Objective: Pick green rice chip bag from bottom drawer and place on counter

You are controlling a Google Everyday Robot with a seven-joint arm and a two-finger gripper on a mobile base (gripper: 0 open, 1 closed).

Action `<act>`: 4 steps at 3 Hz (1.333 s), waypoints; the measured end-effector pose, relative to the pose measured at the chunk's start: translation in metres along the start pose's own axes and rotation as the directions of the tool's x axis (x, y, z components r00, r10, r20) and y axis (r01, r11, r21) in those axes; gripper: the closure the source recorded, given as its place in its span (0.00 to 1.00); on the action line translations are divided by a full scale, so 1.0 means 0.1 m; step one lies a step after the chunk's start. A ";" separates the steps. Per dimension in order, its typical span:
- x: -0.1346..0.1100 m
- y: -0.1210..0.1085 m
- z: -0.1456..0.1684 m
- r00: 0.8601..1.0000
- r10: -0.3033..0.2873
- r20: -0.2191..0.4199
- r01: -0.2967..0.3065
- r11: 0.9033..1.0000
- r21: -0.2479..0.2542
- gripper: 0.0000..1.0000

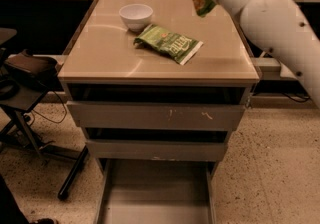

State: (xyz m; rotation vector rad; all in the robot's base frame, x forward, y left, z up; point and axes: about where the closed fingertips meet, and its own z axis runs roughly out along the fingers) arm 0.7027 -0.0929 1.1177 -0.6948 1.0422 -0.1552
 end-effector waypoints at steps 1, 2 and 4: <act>0.40 0.36 0.15 0.996 0.048 -0.074 -0.053 0.997 -0.058 1.00; 0.86 0.64 0.02 0.980 0.096 -0.176 -0.111 0.991 -0.075 1.00; 1.28 1.02 -0.06 0.938 0.203 -0.281 -0.218 0.976 -0.021 1.00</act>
Offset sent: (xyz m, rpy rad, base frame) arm 0.0359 0.0146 -0.1845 0.0267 0.3828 -0.0494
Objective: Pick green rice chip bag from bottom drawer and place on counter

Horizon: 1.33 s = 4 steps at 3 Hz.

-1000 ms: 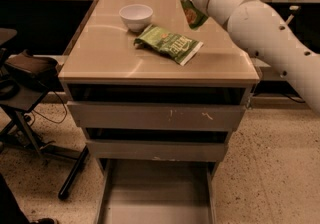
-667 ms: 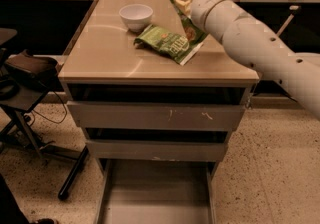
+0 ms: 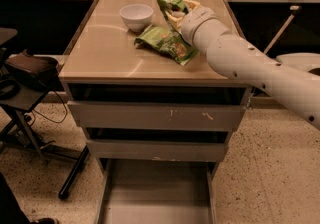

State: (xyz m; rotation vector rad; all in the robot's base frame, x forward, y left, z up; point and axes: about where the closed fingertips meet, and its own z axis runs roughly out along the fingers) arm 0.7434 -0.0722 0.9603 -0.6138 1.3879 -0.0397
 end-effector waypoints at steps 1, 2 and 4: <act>0.01 0.00 0.01 1.000 0.012 -0.003 -0.012 1.000 0.003 0.81; 0.01 0.00 0.01 1.000 0.012 -0.003 -0.012 1.000 0.003 0.58; 0.01 0.00 0.01 1.000 0.012 -0.003 -0.012 1.000 0.003 0.11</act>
Offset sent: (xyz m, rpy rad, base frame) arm 0.0012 -0.0008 -0.0011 0.0117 0.0075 -0.0040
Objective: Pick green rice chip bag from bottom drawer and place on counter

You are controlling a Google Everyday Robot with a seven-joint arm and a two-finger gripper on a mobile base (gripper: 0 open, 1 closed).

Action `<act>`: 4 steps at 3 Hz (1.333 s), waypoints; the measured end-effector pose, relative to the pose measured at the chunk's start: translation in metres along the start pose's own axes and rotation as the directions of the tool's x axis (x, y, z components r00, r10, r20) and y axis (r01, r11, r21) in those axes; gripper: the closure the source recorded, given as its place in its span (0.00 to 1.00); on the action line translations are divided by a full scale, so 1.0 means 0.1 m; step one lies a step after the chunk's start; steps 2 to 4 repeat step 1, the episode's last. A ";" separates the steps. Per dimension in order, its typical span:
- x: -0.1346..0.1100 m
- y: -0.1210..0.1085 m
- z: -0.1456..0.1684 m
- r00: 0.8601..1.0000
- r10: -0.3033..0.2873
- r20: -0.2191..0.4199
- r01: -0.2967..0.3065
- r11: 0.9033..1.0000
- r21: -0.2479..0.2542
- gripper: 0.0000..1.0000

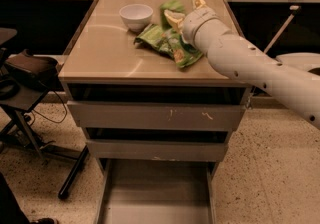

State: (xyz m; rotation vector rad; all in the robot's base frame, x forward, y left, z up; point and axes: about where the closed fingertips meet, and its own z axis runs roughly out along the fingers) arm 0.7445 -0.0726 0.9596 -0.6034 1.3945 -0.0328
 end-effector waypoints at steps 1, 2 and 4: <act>0.00 0.00 0.00 1.000 0.000 0.000 0.000 1.000 0.000 0.00; 0.00 0.00 0.00 1.000 0.000 0.000 0.000 1.000 0.000 0.00; 0.00 0.00 0.00 1.000 0.000 0.000 0.000 1.000 0.000 0.00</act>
Offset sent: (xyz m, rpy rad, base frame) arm 0.0000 0.0000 0.0000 0.0000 0.0000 0.0000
